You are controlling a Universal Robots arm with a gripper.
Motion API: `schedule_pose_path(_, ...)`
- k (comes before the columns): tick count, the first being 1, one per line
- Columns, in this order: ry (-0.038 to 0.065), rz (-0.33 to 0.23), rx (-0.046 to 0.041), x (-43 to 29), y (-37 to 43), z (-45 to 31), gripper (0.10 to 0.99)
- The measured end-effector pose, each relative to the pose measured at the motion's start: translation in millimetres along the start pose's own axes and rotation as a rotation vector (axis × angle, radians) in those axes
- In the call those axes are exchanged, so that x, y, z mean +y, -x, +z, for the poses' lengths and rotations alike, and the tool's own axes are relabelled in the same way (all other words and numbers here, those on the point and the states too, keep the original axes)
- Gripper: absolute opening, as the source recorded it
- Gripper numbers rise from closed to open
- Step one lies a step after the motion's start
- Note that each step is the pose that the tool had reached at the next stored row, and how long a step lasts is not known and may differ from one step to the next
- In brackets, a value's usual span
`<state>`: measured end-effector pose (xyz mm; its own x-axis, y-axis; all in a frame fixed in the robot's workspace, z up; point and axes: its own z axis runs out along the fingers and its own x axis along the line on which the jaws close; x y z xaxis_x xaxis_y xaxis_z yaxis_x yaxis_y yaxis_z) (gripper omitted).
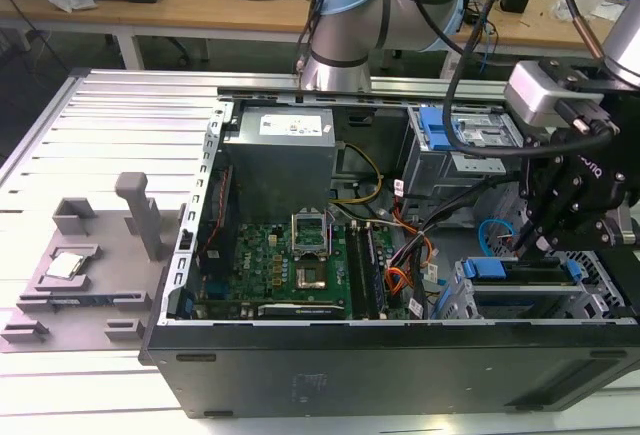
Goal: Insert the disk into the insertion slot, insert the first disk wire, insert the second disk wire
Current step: 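Insert the second disk wire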
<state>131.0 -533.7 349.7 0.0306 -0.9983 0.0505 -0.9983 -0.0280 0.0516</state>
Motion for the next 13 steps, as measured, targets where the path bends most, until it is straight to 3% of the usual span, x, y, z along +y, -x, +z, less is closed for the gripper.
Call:
schedule_pose_path(3, 0.0, 0.0, 0.0, -4.0, 0.1, 3.3, 0.165)
schedule_pose_path(13, 0.0, 0.0, -0.0018, -4.3, 0.3, 7.1, 0.165)
